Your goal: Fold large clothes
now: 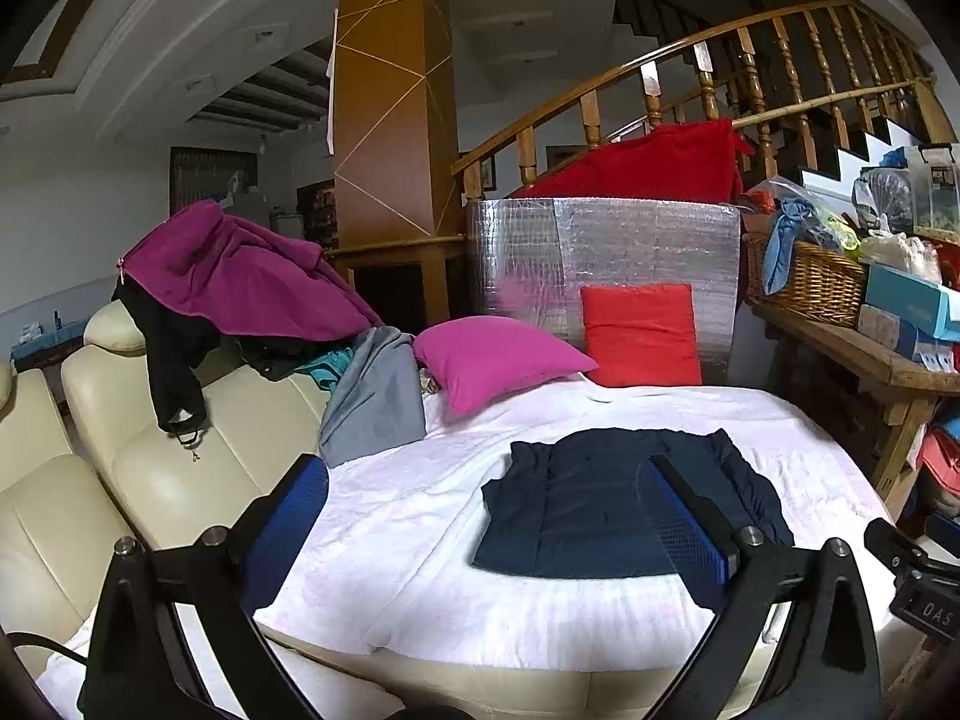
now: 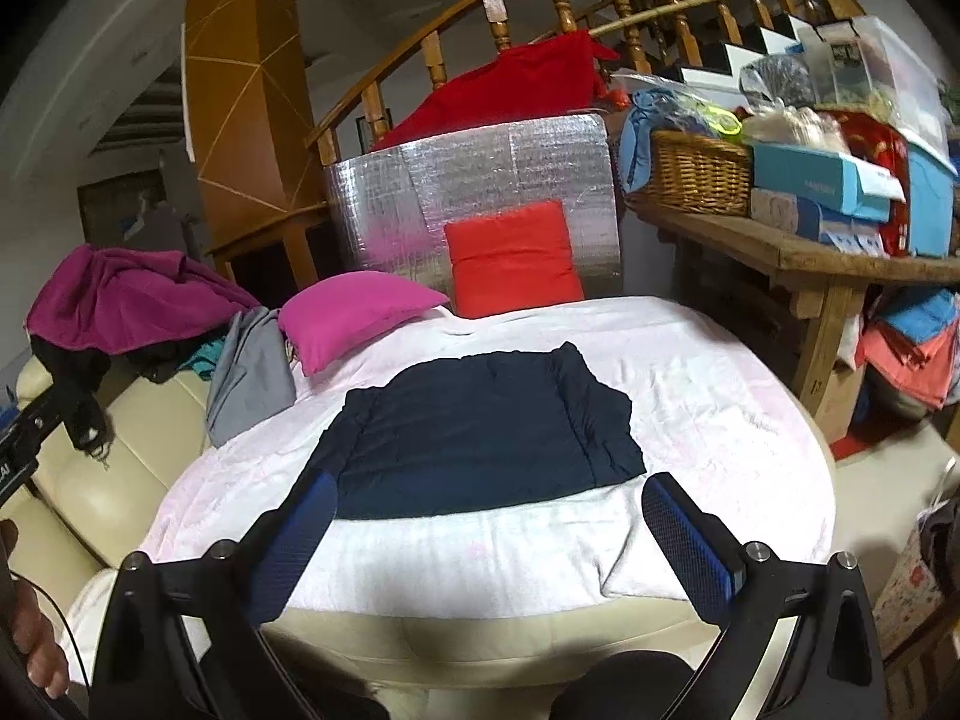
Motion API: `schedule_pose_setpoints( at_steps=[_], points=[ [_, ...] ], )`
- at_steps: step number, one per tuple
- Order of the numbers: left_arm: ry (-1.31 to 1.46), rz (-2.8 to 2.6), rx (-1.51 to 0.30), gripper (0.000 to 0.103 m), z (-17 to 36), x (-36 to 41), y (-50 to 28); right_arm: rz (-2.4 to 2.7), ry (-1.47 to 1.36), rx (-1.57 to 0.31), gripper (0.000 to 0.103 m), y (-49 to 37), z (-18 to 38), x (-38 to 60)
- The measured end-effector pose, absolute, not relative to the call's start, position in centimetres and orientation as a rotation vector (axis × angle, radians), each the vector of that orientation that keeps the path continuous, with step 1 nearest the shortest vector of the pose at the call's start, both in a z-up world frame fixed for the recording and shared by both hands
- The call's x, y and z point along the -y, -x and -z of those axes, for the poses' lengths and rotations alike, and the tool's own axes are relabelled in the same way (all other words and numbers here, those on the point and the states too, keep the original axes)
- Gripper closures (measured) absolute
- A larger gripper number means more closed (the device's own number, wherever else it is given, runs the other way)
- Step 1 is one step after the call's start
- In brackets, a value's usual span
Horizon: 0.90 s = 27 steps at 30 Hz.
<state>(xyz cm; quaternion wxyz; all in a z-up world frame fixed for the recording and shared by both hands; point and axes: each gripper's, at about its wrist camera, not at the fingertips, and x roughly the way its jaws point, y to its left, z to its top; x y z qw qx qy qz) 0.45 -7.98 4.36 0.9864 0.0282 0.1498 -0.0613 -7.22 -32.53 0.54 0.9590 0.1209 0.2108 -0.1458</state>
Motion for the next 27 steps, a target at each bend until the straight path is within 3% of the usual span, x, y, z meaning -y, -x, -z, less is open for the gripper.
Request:
schedule_pose_setpoints(
  at_steps=[10,19,27],
  points=[
    [-0.03,0.126,-0.296,0.001,-4.9,7.3,-0.6,0.303,-0.142,-0.106,0.0,12.3,-4.8,31.5],
    [-0.032,0.103,-0.258,0.001,-6.4,6.3,0.6,0.254,-0.221,-0.339,0.0,9.2,-3.0,32.4],
    [-0.015,0.102,-0.265,0.001,-7.4,6.7,0.0,0.278,-0.097,-0.381,0.0,8.0,-2.9,31.0]
  ],
)
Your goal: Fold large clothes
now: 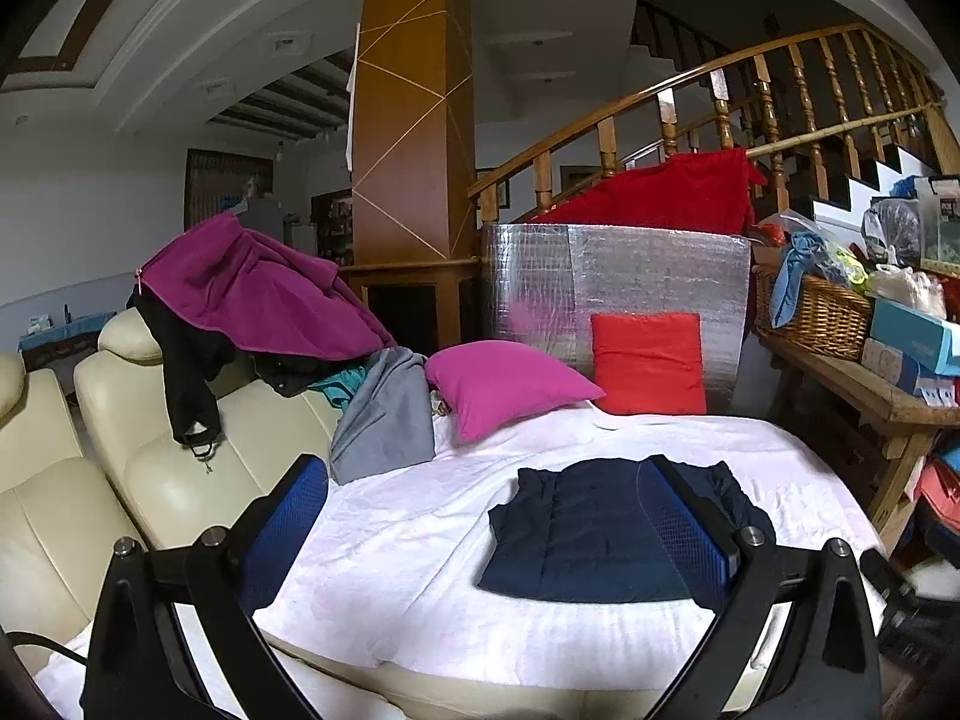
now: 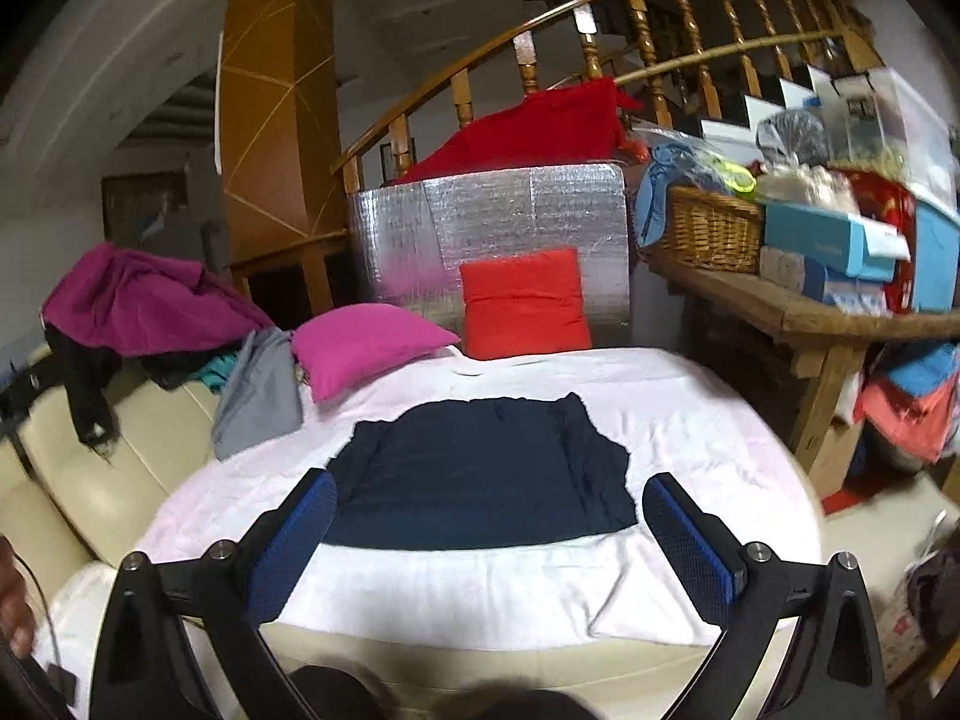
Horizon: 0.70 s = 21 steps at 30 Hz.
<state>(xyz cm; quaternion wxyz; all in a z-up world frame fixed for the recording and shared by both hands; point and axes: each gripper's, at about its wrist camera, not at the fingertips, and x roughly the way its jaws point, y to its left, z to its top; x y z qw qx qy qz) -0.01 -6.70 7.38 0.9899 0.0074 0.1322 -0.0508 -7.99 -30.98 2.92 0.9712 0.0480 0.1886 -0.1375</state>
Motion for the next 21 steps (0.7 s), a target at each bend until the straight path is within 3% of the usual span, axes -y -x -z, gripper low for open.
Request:
schedule_pose_setpoints(
  at_steps=[21],
  points=[
    [-0.084,0.129,-0.311,0.001,-6.8,12.5,-4.8,0.309,-0.088,-0.447,0.0,2.7,-1.2,35.1]
  ],
)
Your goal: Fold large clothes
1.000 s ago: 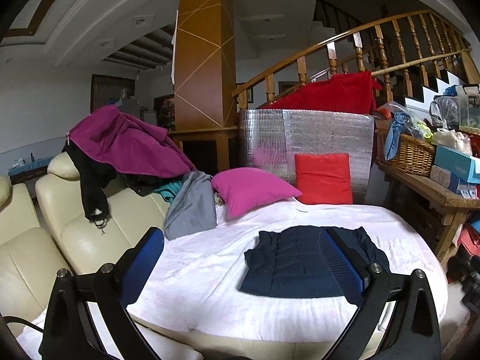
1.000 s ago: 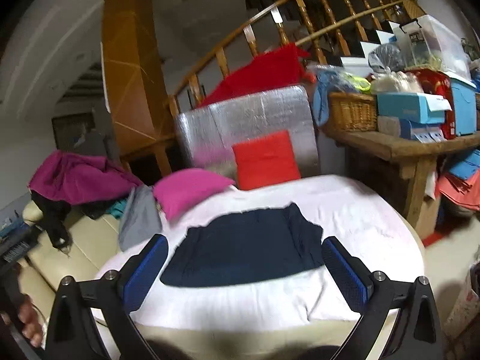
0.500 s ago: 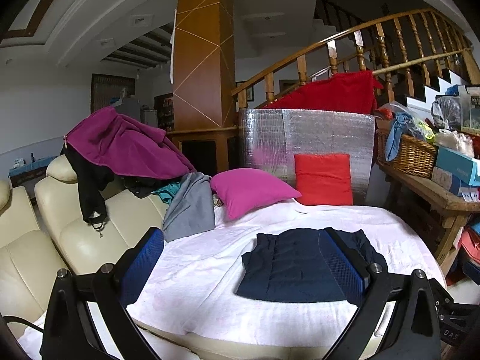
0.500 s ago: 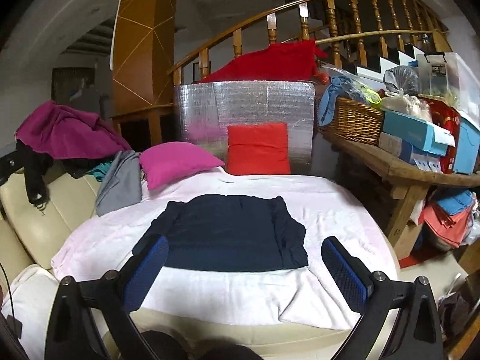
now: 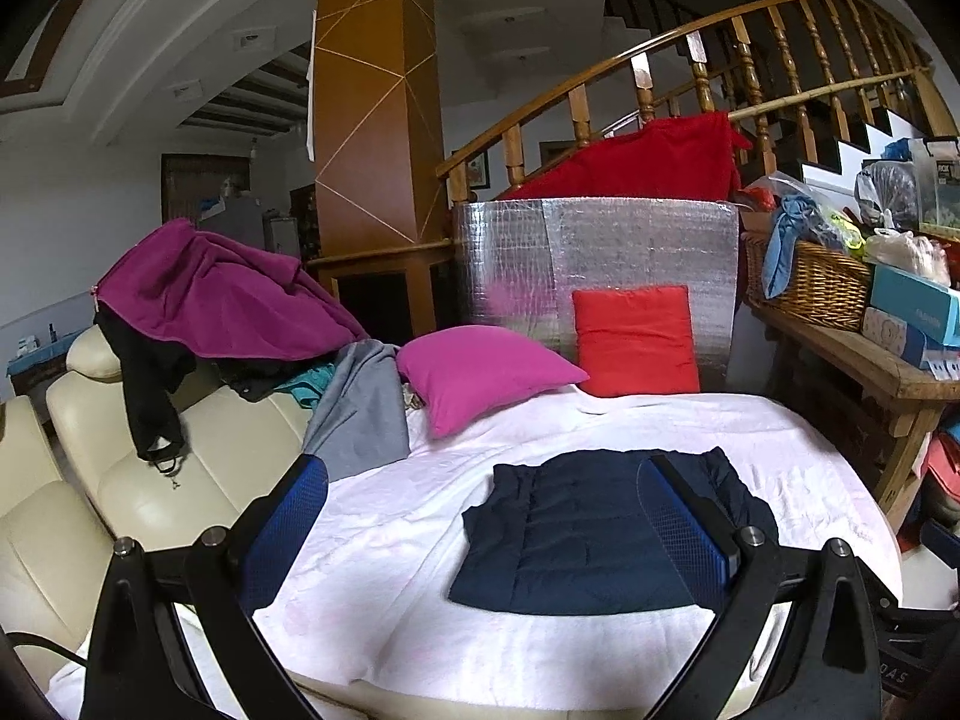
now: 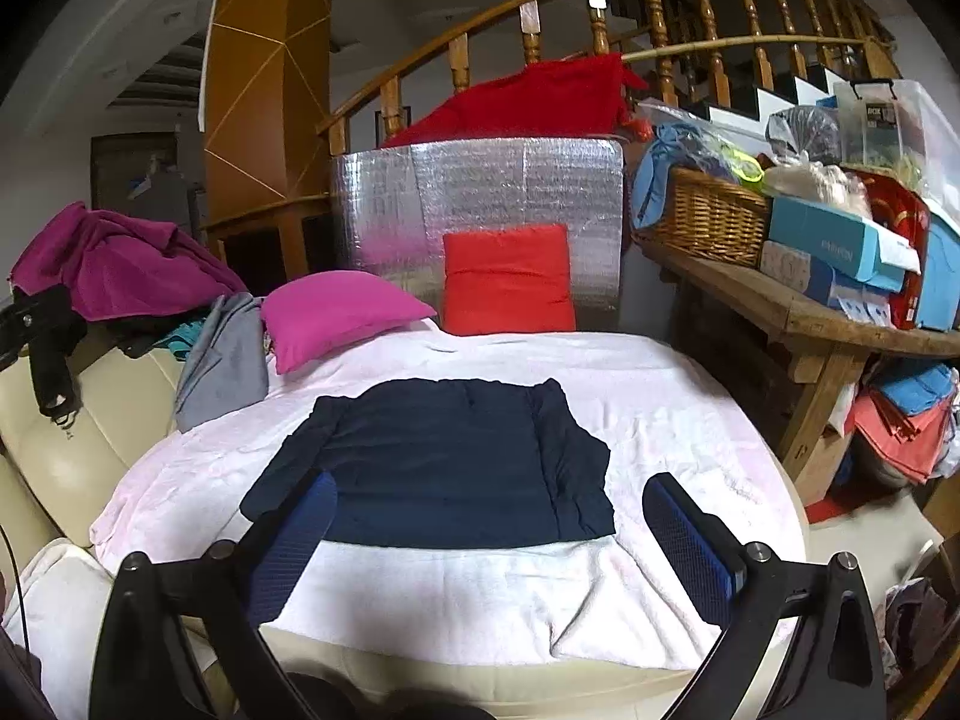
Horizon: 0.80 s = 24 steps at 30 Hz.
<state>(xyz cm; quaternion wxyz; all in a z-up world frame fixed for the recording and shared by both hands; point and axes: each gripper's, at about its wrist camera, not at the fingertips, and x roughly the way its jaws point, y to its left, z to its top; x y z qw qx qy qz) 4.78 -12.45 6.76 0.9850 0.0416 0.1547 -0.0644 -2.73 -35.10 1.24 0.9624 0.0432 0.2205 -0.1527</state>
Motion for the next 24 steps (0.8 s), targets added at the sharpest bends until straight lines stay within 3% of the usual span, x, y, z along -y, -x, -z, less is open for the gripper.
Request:
schedule_pose_setpoints(
  at_steps=[24],
  points=[
    [-0.078,0.155,-0.381,0.001,-4.6,14.1,-11.9,0.385,-0.071,-0.508,0.0,-4.3,0.1,36.3]
  ],
)
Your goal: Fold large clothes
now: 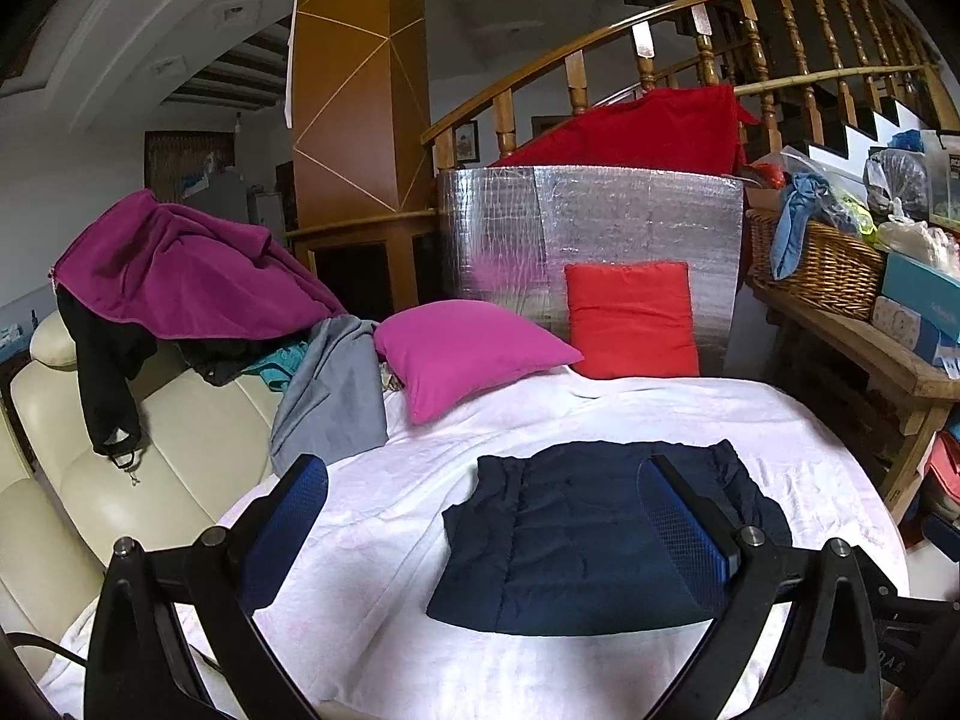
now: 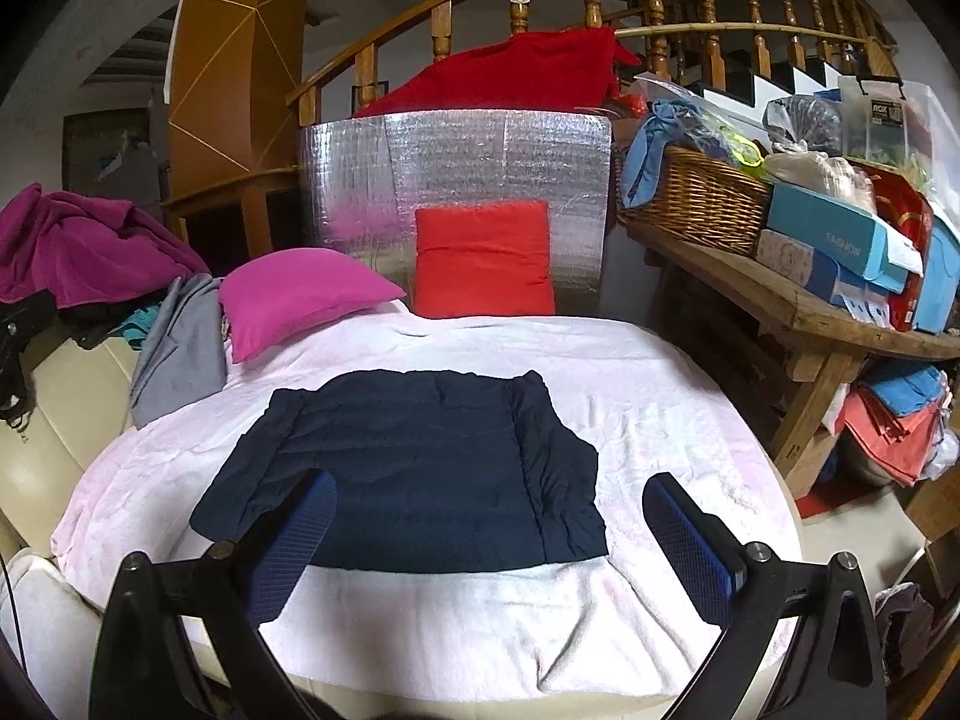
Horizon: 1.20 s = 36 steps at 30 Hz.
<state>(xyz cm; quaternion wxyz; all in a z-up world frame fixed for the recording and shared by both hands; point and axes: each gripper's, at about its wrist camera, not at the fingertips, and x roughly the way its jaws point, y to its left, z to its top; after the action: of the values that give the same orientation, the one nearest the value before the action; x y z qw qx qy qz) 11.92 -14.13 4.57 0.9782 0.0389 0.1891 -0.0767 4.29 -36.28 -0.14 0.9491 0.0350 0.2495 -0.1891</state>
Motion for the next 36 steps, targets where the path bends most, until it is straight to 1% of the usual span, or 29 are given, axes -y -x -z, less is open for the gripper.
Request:
schedule_pose_setpoints(
  at_steps=[29,36],
  points=[
    [-0.087,0.155,-0.413,0.001,-2.9,14.4,-15.2,0.386,-0.056,-0.558,0.0,-8.6,1.9,35.8],
    [-0.088,0.176,-0.417,0.001,-1.8,14.4,-16.5,0.419,-0.072,-0.562,0.0,-9.5,2.4,37.5]
  ],
)
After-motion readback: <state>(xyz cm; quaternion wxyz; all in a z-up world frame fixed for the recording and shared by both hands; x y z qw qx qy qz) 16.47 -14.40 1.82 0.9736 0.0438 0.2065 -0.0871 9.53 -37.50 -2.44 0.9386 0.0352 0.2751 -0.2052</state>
